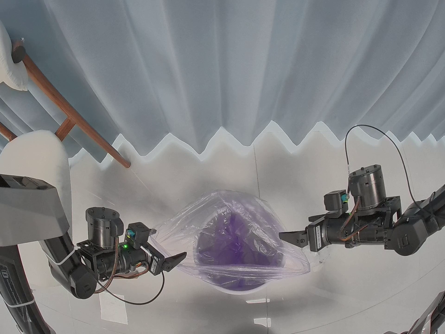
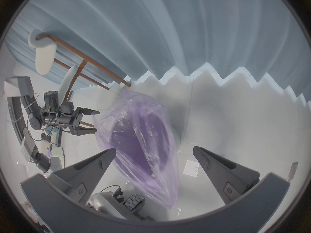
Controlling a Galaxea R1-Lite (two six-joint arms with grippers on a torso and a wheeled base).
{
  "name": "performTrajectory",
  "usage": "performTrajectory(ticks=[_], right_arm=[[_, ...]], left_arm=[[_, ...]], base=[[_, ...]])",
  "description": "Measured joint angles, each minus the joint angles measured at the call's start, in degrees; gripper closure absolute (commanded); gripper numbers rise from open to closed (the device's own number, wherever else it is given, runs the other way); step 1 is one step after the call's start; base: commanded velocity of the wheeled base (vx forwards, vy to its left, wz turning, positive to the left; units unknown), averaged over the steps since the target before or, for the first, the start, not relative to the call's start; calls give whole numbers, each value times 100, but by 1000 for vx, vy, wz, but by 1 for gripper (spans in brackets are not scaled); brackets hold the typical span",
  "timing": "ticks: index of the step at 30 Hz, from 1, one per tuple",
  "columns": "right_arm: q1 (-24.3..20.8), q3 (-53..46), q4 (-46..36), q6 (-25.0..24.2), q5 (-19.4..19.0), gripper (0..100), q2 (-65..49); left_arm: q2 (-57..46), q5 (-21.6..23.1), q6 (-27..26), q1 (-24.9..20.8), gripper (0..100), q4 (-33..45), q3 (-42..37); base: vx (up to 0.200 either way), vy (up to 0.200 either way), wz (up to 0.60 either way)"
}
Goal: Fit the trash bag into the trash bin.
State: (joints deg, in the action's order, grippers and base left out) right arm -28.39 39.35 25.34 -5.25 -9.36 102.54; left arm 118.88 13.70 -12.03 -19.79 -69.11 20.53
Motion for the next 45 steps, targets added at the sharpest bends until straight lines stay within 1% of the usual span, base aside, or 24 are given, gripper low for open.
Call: performTrajectory(ticks=[3, 7, 9, 13, 16, 20, 25, 26, 33, 38, 45], right_arm=[[-156, 76, 355, 22, 212, 0, 317], [-285, 224, 1073, 154, 683, 0, 894], [-319, 288, 1491, 318, 836, 0, 1182], [-341, 400, 2233, 834, 1034, 0, 1707], [-341, 455, 2416, 1023, 1172, 0, 1969], [-358, 433, 2458, 1095, 1201, 0, 2103], [-482, 378, 2484, 1185, 1207, 0, 2087], [-492, 354, 2484, 1214, 1207, 100, 2086], [-455, 323, 2609, 1253, 1218, 100, 2087], [-201, 329, 2677, 1286, 1215, 100, 2086], [180, 590, 2712, 1291, 1182, 100, 2087]], left_arm=[[66, -29, 68, -28, 0, -94, -35], [123, -88, 122, -63, 0, -213, -96], [140, -112, 166, -77, 0, -266, -121], [168, -141, 235, -94, 0, -332, -162], [184, -155, 265, -100, 0, -380, -210], [195, -158, 273, -100, 0, -452, -251], [206, -163, 273, -100, 0, -455, -271], [208, -169, 273, -100, 0, -452, -276], [208, -244, 297, -105, 0, -457, -317], [208, -246, 367, -91, 0, -457, -262], [247, -244, 736, -133, 0, -455, 323]], base=[[0, 0, 0], [0, 0, 0], [0, 0, 0], [0, 0, 0], [0, 0, 0], [0, 0, 0], [0, 0, 0], [0, 0, 0], [0, 0, 0], [0, 0, 0], [0, 0, 0]])
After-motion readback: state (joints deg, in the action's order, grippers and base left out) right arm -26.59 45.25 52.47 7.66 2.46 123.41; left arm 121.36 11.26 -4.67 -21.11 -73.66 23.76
